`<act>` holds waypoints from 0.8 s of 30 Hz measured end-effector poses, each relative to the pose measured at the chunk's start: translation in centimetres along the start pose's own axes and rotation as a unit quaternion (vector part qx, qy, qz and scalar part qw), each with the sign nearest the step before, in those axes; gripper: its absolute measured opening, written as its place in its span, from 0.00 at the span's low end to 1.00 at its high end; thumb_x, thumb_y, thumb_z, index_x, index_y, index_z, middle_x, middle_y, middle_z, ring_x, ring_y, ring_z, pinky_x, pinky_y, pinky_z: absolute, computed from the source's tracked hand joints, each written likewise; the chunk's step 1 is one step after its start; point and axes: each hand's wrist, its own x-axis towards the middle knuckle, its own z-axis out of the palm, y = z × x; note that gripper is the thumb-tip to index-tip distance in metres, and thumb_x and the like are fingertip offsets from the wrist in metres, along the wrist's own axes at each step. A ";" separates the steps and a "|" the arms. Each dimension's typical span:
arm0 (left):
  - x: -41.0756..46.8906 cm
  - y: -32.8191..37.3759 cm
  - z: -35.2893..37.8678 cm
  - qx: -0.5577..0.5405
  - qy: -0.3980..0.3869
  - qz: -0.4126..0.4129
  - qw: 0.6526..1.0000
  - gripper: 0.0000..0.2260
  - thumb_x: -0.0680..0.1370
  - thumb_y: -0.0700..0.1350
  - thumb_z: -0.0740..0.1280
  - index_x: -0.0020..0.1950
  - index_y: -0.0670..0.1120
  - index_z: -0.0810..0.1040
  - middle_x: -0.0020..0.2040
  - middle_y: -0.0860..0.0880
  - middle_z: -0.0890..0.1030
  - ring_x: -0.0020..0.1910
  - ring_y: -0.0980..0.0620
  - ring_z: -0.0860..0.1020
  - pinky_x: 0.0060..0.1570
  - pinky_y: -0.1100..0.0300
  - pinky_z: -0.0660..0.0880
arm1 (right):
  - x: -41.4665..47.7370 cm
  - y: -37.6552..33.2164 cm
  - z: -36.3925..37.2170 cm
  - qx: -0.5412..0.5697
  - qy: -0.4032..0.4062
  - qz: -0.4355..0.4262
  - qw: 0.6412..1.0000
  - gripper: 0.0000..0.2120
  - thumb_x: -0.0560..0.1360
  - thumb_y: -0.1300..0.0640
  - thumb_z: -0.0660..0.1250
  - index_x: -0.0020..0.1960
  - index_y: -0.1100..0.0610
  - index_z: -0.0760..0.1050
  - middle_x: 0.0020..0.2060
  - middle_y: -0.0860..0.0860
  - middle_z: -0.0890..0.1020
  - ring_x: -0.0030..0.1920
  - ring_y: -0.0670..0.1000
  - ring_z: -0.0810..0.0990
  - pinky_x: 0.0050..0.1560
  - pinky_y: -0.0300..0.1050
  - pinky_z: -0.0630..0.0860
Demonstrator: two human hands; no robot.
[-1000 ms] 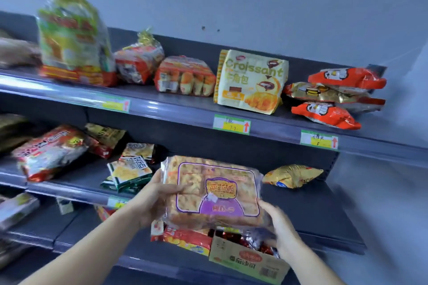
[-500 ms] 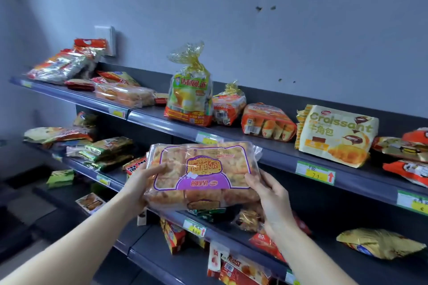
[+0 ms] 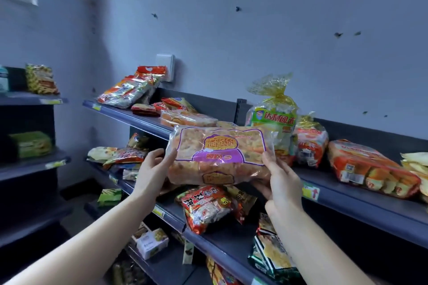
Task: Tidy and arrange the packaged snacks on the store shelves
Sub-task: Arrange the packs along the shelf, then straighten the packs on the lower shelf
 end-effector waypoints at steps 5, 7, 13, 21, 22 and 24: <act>5.7 0.5 -2.3 0.062 0.038 0.050 0.996 0.21 0.75 0.57 0.68 0.64 0.49 0.75 0.55 0.47 0.80 0.48 0.52 0.79 0.39 0.61 0.72 | 2.4 1.4 6.4 0.046 0.001 0.034 0.998 0.05 0.72 0.57 0.73 0.47 0.52 0.80 0.40 0.50 0.83 0.40 0.49 0.82 0.44 0.53 0.81; 8.5 0.6 -2.6 0.056 0.034 0.062 0.996 0.24 0.73 0.57 0.70 0.66 0.50 0.74 0.56 0.46 0.81 0.52 0.49 0.80 0.45 0.58 0.75 | 3.9 1.8 8.5 0.055 -0.004 0.037 0.998 0.04 0.72 0.57 0.72 0.47 0.52 0.80 0.39 0.50 0.83 0.39 0.49 0.82 0.39 0.49 0.80; 18.0 2.0 -1.2 0.031 0.042 0.097 0.994 0.27 0.68 0.54 0.77 0.65 0.56 0.75 0.57 0.48 0.80 0.55 0.49 0.80 0.60 0.50 0.75 | 10.4 2.1 14.4 0.078 -0.032 0.056 0.995 0.04 0.73 0.57 0.71 0.43 0.55 0.77 0.43 0.53 0.82 0.45 0.52 0.81 0.43 0.53 0.81; 29.7 2.3 1.3 0.034 0.038 0.112 0.992 0.26 0.72 0.50 0.75 0.68 0.55 0.72 0.63 0.44 0.76 0.58 0.47 0.78 0.62 0.51 0.73 | 21.4 2.8 20.4 -0.002 -0.073 0.093 0.993 0.11 0.73 0.54 0.72 0.52 0.58 0.77 0.53 0.56 0.80 0.53 0.58 0.80 0.36 0.49 0.82; 30.8 2.2 1.4 0.039 0.031 0.106 0.993 0.26 0.72 0.51 0.74 0.68 0.55 0.71 0.64 0.44 0.76 0.58 0.47 0.77 0.61 0.53 0.73 | 22.5 3.3 20.9 -0.015 -0.073 0.095 0.993 0.12 0.73 0.55 0.72 0.54 0.58 0.77 0.52 0.56 0.80 0.52 0.58 0.80 0.35 0.49 0.82; 33.0 1.6 1.6 0.051 -0.004 0.078 0.996 0.28 0.72 0.54 0.73 0.70 0.54 0.69 0.66 0.44 0.74 0.59 0.46 0.77 0.63 0.51 0.72 | 24.1 4.4 21.8 -0.056 -0.080 0.100 0.990 0.12 0.74 0.54 0.70 0.56 0.57 0.76 0.48 0.54 0.81 0.47 0.57 0.81 0.34 0.48 0.80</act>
